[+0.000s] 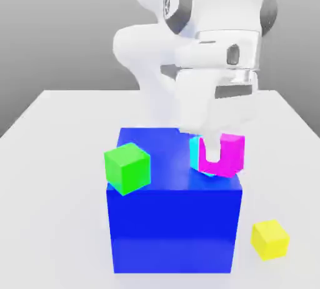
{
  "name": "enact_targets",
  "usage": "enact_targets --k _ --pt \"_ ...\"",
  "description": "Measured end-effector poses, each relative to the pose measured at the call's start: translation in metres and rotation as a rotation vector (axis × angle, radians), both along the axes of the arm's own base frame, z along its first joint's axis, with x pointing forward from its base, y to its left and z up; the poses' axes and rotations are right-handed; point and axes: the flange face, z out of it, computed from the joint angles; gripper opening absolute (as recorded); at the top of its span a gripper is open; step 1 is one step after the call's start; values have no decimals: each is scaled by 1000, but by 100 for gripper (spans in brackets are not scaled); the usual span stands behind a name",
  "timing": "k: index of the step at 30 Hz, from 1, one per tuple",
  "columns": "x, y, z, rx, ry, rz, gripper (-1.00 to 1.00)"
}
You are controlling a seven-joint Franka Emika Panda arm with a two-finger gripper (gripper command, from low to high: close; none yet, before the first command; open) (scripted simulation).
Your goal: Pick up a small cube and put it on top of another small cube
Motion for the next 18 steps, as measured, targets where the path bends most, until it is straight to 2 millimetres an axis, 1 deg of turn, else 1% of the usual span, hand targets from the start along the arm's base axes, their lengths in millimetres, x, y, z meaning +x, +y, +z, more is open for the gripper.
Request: enact_targets --k 4,8,9,10,13,14,18 --pt "-6 -51 23 36 82 -196 -100" --pt "-21 -96 44 82 170 -380 -100" --pt "-27 -100 43 96 204 -411 -100" --pt "-30 -97 34 105 233 -419 -100" --pt "-33 -95 -8 113 259 -425 -100" --pt "-33 -94 -22 113 261 -426 100" --pt "-33 -94 -22 113 261 -426 100"
